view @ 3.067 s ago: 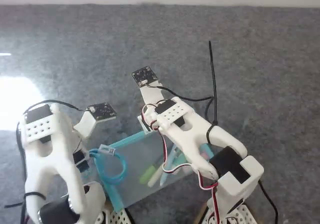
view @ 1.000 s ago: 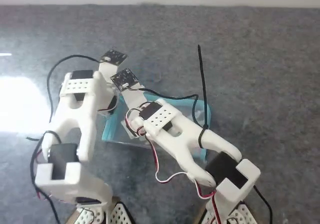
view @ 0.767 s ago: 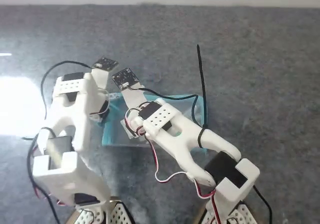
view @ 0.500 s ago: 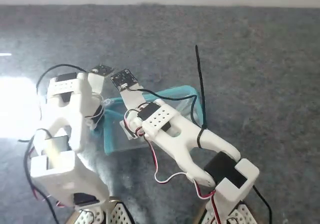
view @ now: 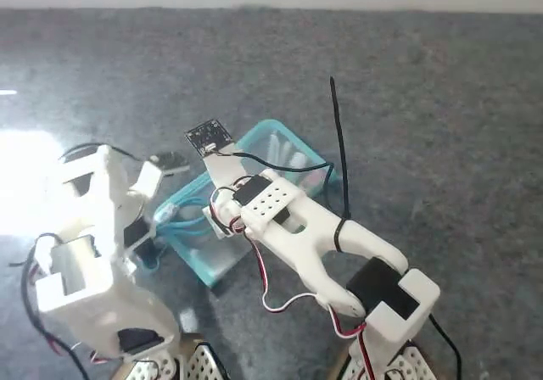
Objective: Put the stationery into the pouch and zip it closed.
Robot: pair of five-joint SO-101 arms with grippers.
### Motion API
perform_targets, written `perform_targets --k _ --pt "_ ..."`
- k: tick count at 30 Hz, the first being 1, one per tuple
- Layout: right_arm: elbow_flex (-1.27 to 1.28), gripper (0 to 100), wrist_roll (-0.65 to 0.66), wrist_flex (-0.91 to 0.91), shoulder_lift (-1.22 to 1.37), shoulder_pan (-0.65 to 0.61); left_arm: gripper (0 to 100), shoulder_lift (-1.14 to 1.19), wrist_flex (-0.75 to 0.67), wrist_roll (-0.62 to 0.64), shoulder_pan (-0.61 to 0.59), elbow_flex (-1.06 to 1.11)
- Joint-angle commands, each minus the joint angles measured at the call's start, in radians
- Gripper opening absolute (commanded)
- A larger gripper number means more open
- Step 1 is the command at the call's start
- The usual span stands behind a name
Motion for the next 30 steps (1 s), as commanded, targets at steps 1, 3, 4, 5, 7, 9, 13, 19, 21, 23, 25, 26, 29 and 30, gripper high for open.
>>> perform_targets --k 1,3,4,5,7,9,13,19,21,23,25,26,29,30 --pt "-0.003 0.8 -0.009 0.007 0.027 0.007 1 -0.002 0.089 -0.146 -0.061 0.021" --pt "-0.003 0.8 -0.006 0.007 0.027 0.008 1 -0.002 0.089 -0.144 -0.069 -0.008" --pt "-0.003 0.8 -0.006 0.005 0.027 0.008 1 -0.002 0.086 -0.144 -0.071 -0.027" --pt "-0.003 0.8 -0.005 0.005 0.027 0.012 1 -0.002 0.086 -0.144 -0.074 -0.045" --pt "-0.002 0.8 0.020 0.001 0.024 0.015 1 -0.002 0.077 -0.126 -0.077 -0.088" --pt "-0.006 0.9 0.054 -0.001 0.018 0.018 1 -0.002 0.049 -0.040 -0.077 -0.145" --pt "0.014 0.9 0.084 0.019 -0.104 0.019 1 -0.002 -0.023 0.169 -0.058 -0.249" --pt "0.123 1.0 0.164 0.067 -0.410 0.101 1 0.000 -0.061 0.350 0.046 -0.354" --pt "0.175 1.0 0.198 0.038 -0.458 0.154 1 0.003 -0.063 0.413 0.100 -0.377" --pt "0.206 1.0 0.227 -0.015 -0.460 0.209 1 0.011 -0.089 0.488 0.158 -0.417" --pt "0.215 1.0 0.253 -0.036 -0.447 0.234 1 0.011 -0.160 0.598 0.213 -0.467" --pt "0.215 1.0 0.261 -0.042 -0.440 0.236 1 0.012 -0.190 0.652 0.250 -0.499" --pt "0.215 1.0 0.262 -0.042 -0.424 0.234 1 0.029 -0.233 0.723 0.381 -0.591" --pt "0.215 1.0 0.262 -0.042 -0.424 0.236 1 0.048 -0.235 0.733 0.427 -0.630"
